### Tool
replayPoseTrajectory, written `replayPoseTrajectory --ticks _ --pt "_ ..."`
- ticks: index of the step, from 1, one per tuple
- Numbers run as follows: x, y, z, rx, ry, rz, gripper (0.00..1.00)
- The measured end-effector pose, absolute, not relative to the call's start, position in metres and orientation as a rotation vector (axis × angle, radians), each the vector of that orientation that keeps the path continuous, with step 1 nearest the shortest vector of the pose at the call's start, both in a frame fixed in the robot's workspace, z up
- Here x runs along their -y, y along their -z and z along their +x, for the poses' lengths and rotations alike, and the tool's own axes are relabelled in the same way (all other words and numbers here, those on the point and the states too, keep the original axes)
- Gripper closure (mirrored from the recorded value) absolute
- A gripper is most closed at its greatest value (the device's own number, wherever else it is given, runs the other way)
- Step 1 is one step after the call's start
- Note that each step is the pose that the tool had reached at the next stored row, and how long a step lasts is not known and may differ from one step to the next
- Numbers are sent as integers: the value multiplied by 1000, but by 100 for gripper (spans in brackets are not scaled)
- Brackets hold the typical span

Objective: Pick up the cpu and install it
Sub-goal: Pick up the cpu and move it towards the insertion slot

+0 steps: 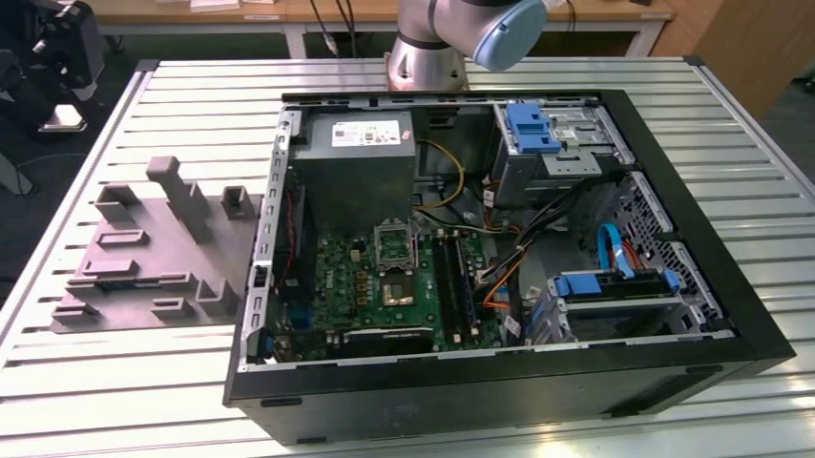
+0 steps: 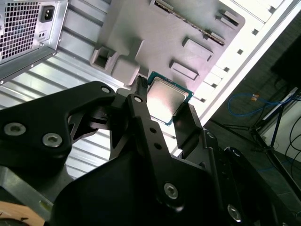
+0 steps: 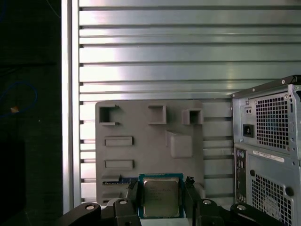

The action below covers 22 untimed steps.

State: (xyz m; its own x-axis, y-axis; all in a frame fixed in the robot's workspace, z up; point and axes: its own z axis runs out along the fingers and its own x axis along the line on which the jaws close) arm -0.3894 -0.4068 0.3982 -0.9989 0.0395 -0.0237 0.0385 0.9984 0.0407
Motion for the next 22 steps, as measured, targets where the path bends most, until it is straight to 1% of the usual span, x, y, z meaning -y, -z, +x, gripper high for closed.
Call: replayPoseTrajectory --ticks 5,22 --pt "407 -403 -389 -3116 -63 61 53" --pt "407 -403 -383 -3116 -63 61 53"
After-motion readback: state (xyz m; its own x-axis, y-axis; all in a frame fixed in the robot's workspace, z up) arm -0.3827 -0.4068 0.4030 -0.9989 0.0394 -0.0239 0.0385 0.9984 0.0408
